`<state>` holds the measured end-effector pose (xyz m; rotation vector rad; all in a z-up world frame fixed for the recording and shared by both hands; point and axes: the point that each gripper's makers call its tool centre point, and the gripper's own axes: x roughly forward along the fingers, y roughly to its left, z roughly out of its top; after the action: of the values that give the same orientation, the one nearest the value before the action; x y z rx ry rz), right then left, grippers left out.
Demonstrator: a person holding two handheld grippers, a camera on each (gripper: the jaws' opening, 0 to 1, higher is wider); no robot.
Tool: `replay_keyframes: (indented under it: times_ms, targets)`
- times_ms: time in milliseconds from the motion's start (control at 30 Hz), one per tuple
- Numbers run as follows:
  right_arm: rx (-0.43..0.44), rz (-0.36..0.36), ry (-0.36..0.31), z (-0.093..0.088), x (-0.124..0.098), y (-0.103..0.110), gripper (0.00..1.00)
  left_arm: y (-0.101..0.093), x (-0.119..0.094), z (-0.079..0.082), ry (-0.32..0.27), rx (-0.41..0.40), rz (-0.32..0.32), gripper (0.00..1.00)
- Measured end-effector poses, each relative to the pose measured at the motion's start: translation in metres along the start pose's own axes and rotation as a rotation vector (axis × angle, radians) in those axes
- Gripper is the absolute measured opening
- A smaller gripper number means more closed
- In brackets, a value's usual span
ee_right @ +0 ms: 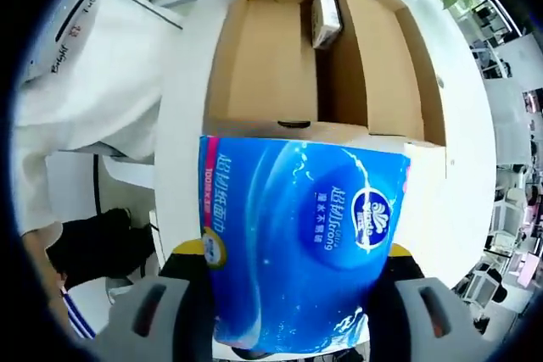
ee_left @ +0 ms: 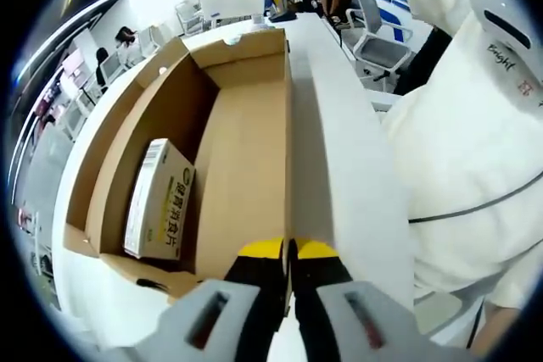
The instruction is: Operate the shoe box by opening the lid, removing the specified soft item, and placing it in the target area until the item is outside and the box remains undamaged.
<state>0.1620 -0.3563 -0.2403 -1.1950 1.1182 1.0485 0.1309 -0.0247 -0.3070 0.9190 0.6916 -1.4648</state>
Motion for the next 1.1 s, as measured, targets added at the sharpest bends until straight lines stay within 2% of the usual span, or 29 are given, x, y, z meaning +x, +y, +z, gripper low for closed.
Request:
replay_keyframes:
  times_ms: [400,667,833,1100]
  targets:
    - [-0.034,0.007,0.004,-0.005,0.012,0.000,0.71,-0.001,0.000,0.000,-0.001,0.000,0.002,0.02]
    - [-0.044,0.016,-0.006,-0.007,0.032,-0.002,0.71,-0.001,0.000,0.000,-0.003,0.007,0.002,0.02]
    - [-0.062,0.041,0.034,-0.015,0.046,0.003,0.72,-0.001,0.000,-0.001,-0.003,0.006,0.002,0.02]
    - [-0.085,0.039,0.025,-0.012,0.045,0.004,0.72,-0.003,0.001,-0.001,-0.004,0.014,0.004,0.02]
